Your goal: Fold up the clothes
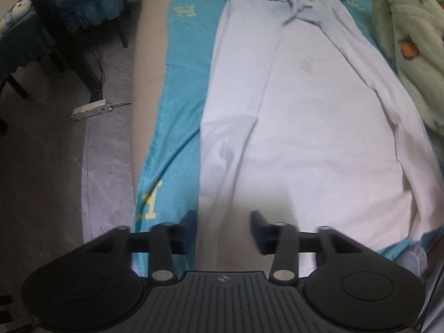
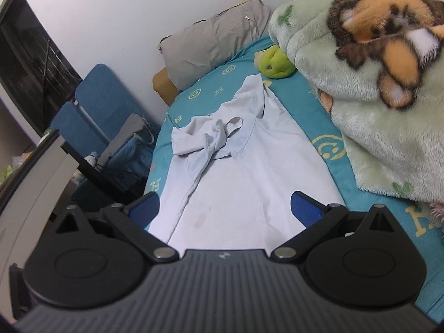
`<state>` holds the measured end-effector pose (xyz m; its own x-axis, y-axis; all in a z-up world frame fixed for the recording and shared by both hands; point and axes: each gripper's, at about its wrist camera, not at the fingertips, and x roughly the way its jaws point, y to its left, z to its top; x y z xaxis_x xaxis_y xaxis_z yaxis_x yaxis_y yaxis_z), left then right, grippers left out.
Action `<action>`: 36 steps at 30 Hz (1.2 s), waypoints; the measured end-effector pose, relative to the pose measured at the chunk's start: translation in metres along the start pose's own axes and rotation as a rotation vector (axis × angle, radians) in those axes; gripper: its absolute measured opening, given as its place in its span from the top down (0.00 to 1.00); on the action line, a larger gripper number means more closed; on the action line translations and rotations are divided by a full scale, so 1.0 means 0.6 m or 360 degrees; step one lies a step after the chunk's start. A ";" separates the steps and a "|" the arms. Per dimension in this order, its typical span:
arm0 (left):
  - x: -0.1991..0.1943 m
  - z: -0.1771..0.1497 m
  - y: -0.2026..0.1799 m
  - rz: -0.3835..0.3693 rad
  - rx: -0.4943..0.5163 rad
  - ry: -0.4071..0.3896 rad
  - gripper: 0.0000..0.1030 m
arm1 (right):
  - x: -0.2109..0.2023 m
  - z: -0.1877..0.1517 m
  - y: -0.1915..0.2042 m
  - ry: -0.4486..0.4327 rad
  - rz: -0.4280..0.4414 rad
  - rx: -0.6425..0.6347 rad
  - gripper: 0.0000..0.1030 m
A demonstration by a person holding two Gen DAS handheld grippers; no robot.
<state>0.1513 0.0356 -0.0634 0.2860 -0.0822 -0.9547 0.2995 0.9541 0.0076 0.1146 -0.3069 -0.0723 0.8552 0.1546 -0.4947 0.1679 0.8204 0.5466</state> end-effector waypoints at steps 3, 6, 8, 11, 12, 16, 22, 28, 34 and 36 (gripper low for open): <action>-0.016 0.001 -0.028 0.0026 0.0085 -0.0043 0.98 | 0.003 -0.001 0.001 0.0000 -0.0039 -0.0027 0.00; -0.061 0.001 -0.058 -0.0066 0.0123 -0.0133 0.98 | 0.007 -0.004 -0.002 0.0019 -0.0055 -0.0035 0.00; -0.092 0.001 -0.079 -0.0136 0.0138 -0.0192 0.98 | 0.007 -0.003 -0.004 0.0017 -0.0056 -0.0028 0.00; -0.102 -0.004 -0.114 -0.0248 0.0125 -0.0208 0.98 | 0.007 0.001 -0.007 0.0004 -0.0050 -0.0002 0.00; -0.097 -0.008 -0.125 -0.0280 0.0110 -0.0200 0.99 | 0.007 0.002 -0.008 0.0002 -0.0047 0.0007 0.00; -0.043 -0.025 -0.155 -0.0355 0.0055 -0.0139 0.98 | 0.005 0.003 -0.008 -0.0007 -0.0028 0.0021 0.00; 0.045 -0.041 -0.188 -0.0290 0.0133 -0.0043 0.89 | -0.004 0.003 -0.003 -0.0016 0.0015 0.0012 0.00; -0.022 -0.031 -0.190 -0.0245 0.0178 -0.0364 0.38 | -0.021 0.014 0.003 -0.0078 0.0059 -0.0017 0.02; -0.066 0.035 -0.194 -0.0197 0.0037 -0.0750 0.29 | -0.038 0.024 0.011 -0.0151 0.0082 -0.0094 0.02; -0.066 0.061 -0.198 -0.0218 -0.0038 -0.0854 0.26 | -0.043 0.025 0.014 -0.0169 0.0074 -0.0145 0.02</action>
